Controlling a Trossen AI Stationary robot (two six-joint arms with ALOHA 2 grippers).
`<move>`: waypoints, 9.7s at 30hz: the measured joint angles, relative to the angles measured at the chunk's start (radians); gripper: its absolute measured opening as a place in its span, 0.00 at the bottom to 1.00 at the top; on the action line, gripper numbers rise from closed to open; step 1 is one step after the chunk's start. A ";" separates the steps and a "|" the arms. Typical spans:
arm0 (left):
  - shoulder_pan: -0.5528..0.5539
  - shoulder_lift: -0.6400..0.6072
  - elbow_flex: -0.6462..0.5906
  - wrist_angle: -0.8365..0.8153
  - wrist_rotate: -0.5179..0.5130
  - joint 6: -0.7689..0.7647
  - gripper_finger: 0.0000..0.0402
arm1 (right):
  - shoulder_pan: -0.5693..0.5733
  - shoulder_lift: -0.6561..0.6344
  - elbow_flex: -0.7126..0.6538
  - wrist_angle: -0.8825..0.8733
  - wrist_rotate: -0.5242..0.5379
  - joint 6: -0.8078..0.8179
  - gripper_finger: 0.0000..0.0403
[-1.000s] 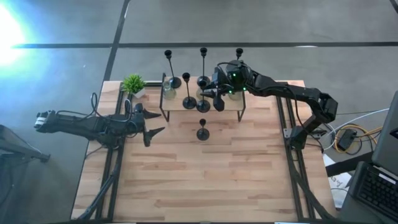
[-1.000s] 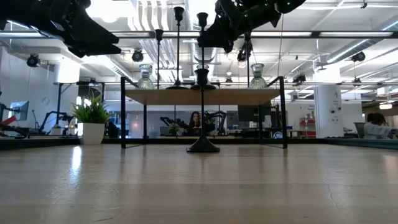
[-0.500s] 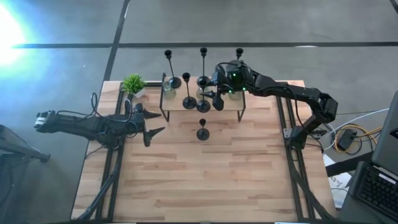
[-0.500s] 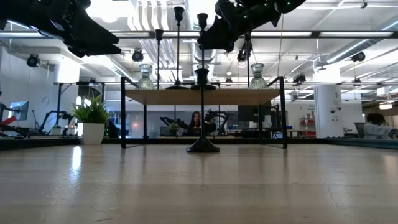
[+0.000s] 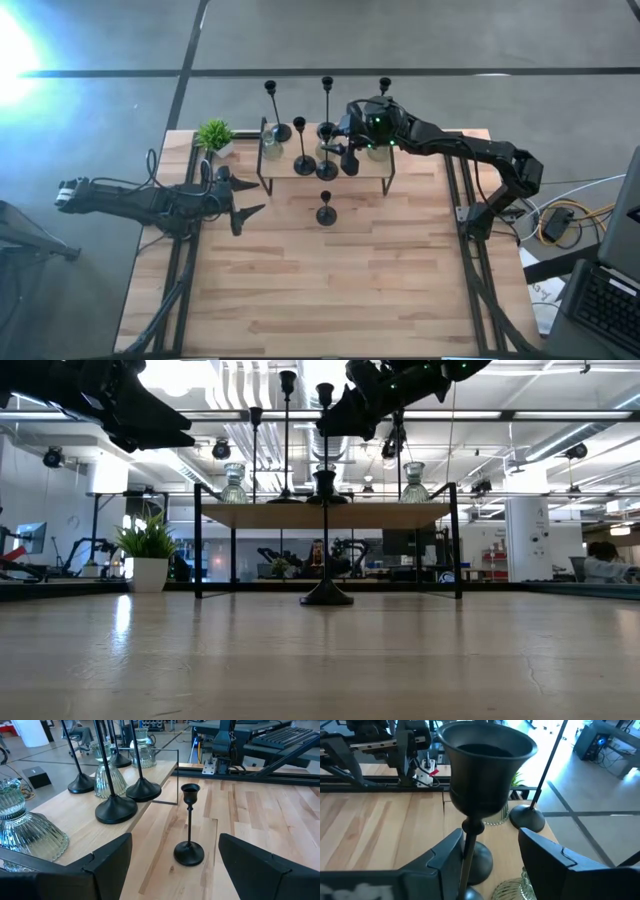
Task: Pick & Place candle stick holders
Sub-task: Put the black candle holder on the shelf
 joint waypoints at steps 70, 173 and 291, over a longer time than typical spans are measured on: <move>0.000 0.000 0.000 -0.003 0.000 0.006 0.75 | 0.009 -0.120 0.000 -0.424 -0.003 0.004 0.44; 0.000 -0.479 -0.362 0.040 0.423 0.067 0.75 | 0.384 0.095 -0.600 0.697 0.472 0.280 0.28; 0.000 -0.477 -0.362 0.041 0.423 0.067 0.75 | -0.004 -0.254 -0.360 0.147 0.205 0.182 0.02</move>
